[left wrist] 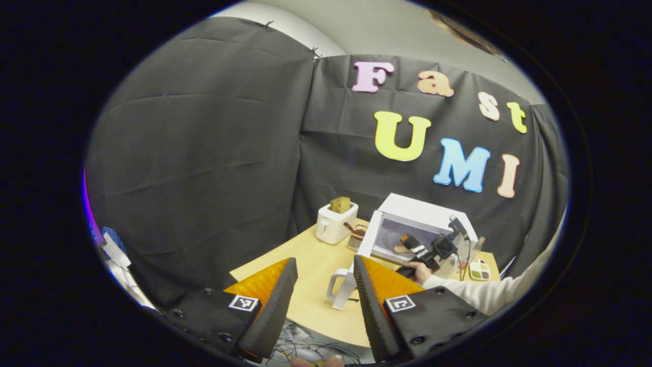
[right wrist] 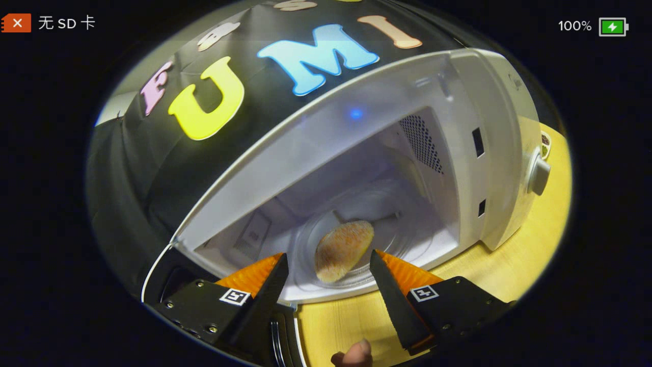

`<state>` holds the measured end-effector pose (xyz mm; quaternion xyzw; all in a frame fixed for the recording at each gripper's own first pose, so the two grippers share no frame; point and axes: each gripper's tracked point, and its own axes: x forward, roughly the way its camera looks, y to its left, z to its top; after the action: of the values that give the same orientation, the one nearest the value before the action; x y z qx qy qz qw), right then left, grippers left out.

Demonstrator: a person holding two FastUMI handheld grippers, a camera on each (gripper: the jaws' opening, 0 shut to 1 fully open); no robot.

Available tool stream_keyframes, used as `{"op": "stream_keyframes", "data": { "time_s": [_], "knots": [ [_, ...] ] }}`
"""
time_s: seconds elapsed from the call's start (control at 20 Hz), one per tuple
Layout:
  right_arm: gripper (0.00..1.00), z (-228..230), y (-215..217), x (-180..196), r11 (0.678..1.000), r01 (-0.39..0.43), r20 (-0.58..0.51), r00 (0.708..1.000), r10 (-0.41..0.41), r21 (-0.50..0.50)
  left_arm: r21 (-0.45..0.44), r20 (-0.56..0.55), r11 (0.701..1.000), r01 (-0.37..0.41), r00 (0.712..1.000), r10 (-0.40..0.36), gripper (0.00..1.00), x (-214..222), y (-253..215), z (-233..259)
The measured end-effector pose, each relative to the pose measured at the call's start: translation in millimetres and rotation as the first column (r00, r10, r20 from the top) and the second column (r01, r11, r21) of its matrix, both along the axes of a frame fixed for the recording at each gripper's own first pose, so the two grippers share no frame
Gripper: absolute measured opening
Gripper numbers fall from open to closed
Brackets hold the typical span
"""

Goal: Open the microwave oven with the left hand, put the food in, and close the microwave oven.

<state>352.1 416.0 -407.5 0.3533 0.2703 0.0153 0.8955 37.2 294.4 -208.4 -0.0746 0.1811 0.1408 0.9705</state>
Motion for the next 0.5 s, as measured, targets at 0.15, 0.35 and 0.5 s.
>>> {"op": "stream_keyframes", "data": {
  "time_s": [0.15, 0.35, 0.5],
  "knots": [
    [0.98, 23.4, -11.3, -41.6, 0.995, -0.101, 0.011, 0.995, 0.101, -0.029, 0.004, 0.030, 0.999, 0.035, 0.999, -0.035, 0.70, 12.2, 9.9, -17.3],
    [0.98, 72.8, -33.7, -97.4, 0.987, -0.158, 0.042, 0.986, 0.160, -0.037, 0.012, -0.012, 0.997, 0.080, 0.997, -0.080, 0.76, 26.1, 35.6, -70.5],
    [0.98, 108.4, -44.9, -149.6, 0.967, -0.234, 0.062, 0.969, 0.241, -0.096, 0.016, -0.072, 0.992, 0.122, 0.990, -0.121, 0.76, 38.1, 54.1, -113.3]
  ]
}}
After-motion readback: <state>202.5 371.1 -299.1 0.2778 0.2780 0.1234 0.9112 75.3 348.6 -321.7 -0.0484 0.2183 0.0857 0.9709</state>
